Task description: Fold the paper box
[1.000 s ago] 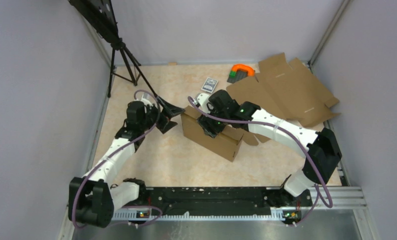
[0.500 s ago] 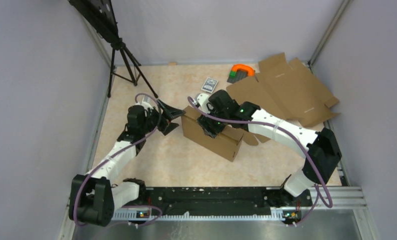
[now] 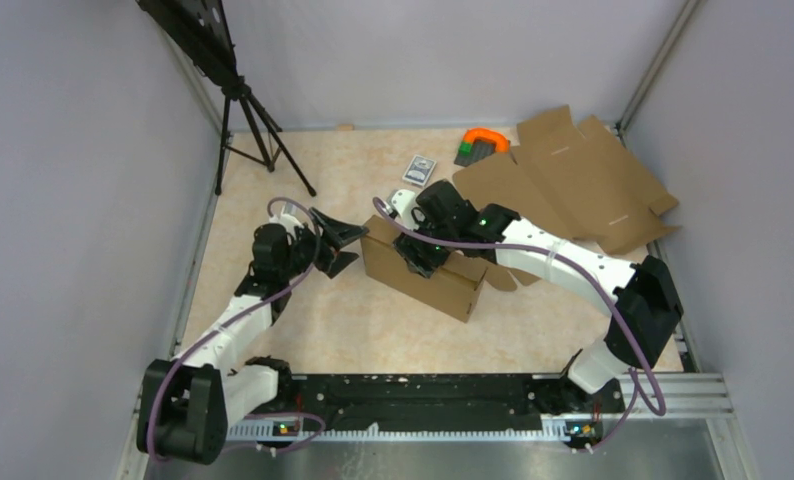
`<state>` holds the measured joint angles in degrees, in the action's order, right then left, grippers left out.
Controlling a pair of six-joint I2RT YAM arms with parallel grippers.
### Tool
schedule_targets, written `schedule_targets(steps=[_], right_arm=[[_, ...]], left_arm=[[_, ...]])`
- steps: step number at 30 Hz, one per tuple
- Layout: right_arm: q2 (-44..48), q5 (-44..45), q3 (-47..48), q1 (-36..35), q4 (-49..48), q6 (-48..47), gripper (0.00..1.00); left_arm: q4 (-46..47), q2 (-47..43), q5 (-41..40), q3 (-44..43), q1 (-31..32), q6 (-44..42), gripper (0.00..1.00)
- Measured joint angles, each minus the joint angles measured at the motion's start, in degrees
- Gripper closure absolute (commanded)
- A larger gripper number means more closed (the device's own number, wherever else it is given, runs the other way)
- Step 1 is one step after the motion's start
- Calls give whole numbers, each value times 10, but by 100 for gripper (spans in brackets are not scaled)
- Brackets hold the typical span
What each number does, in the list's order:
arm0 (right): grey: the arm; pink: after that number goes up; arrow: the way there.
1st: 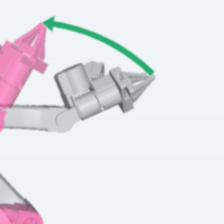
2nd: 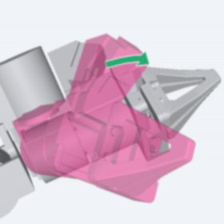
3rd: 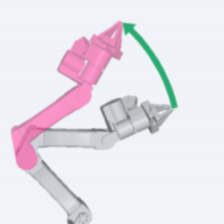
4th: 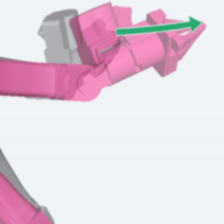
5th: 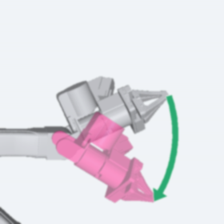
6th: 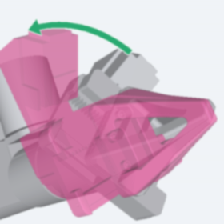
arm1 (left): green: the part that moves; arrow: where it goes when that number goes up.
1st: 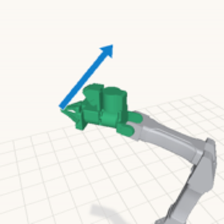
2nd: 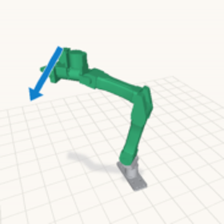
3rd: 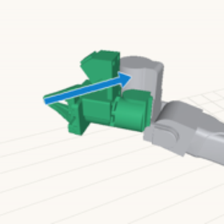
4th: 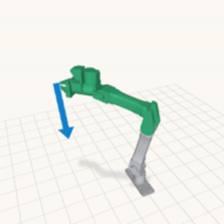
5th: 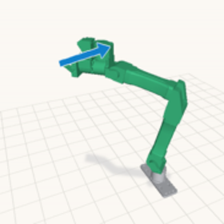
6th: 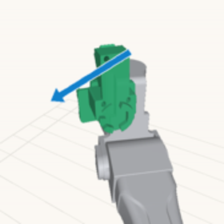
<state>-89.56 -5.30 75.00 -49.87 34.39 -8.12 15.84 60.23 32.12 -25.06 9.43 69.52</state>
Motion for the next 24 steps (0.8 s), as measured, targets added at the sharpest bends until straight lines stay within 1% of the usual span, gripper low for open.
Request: schedule_targets(steps=[2, 4, 5, 7, 8, 9, 12, 17, 21, 22, 24], right_arm=[[0, -2, 0, 0, 0, -2, 46], [0, -2, 0, 0, 0, -3, 39], [-1, -2, 0, 0, 1, -4, 31], [-1, -2, 2, 0, 3, -3, 13], [-4, -3, 2, 0, 8, -2, 7], [-7, -2, 2, 0, 14, 0, 4], [-12, -1, 2, 0, 19, 5, 3], [-5, 0, 13, 1, 25, 14, 2], [13, 2, 35, 1, 42, 22, 2], [22, 4, 39, 1, 46, 24, 2], [47, 12, 44, 1, 52, 29, 1]], left_arm=[[0, -1, 1, 1, 0, 1, 3], [-4, -1, 5, -2, 0, -4, 2], [-20, -1, 11, -9, -1, -13, 2], [-74, -1, 17, -42, -1, -54, 2], [-103, -1, 19, -60, -1, -78, 2], [-145, -1, 17, -87, 0, -110, 2], [-230, -1, 14, -157, 2, -185, 2], [-303, 0, 14, -222, 2, -251, 3], [-351, 3, 15, -246, 2, -284, 13], [-369, 5, 15, -255, 2, -293, 18], [-400, 6, 15, -282, 2, -310, 31]])
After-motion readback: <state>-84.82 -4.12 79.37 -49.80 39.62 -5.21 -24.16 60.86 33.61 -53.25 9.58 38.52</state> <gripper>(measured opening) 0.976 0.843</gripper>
